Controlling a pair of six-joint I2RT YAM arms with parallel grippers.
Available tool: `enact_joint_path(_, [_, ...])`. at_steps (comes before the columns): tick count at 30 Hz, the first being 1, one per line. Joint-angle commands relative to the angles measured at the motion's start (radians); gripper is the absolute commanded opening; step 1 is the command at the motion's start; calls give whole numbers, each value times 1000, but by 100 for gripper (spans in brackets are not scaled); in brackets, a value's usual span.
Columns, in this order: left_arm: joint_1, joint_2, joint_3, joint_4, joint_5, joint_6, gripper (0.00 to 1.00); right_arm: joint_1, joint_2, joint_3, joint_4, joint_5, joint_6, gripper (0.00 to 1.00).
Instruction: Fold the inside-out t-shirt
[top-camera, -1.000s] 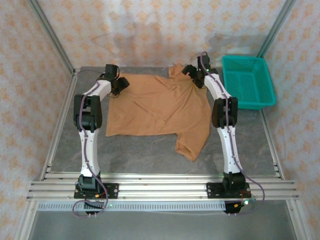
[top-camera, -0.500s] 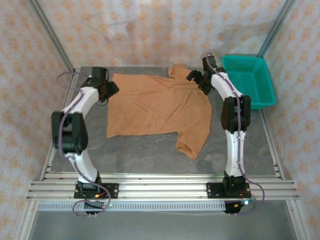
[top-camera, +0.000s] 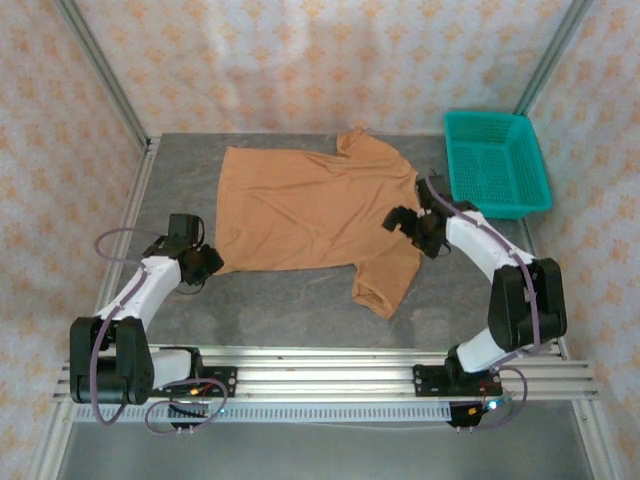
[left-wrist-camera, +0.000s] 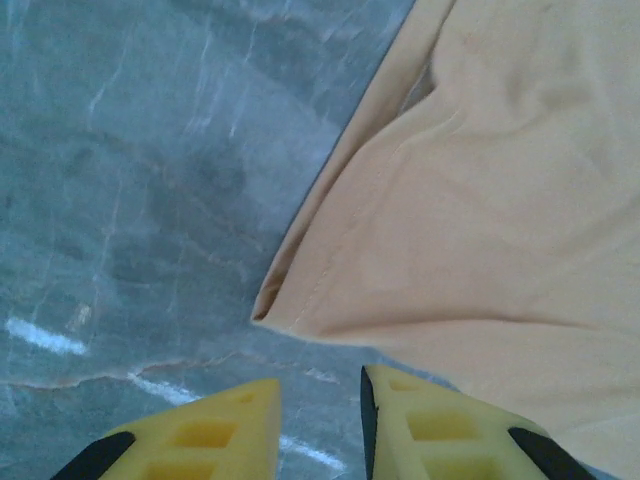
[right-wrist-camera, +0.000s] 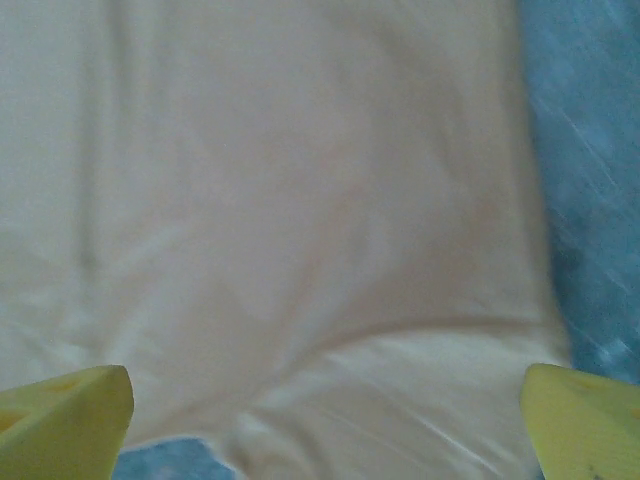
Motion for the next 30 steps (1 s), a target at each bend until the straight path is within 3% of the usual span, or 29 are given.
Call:
enact_joint_path(1, [12, -7, -23, 68, 24, -21, 29, 22, -84, -41, -15, 49, -39, 100])
enact_joint_path(10, [22, 145, -17, 147, 1, -20, 28, 69, -154, -129, -56, 84, -32, 96])
enact_joint_path(15, [22, 184, -20, 168, -20, -22, 36, 73, -173, -127, -78, 84, -22, 96])
enact_joint_path(17, [22, 185, -19, 169, -33, -23, 30, 87, -200, -140, -97, 83, -7, 94])
enact_joint_path(20, [22, 170, -8, 157, -46, -28, 10, 121, -253, -196, -104, 72, 36, 82])
enact_joint_path(22, [22, 145, 1, 142, -55, -34, 1, 152, -293, -253, -94, 53, 80, 66])
enact_joint_path(26, [22, 83, 26, 94, -63, -35, 0, 232, -363, -381, -39, 37, 194, 43])
enact_joint_path(30, [22, 35, 34, 64, -68, -31, 0, 291, -378, -473, 45, 22, 289, 36])
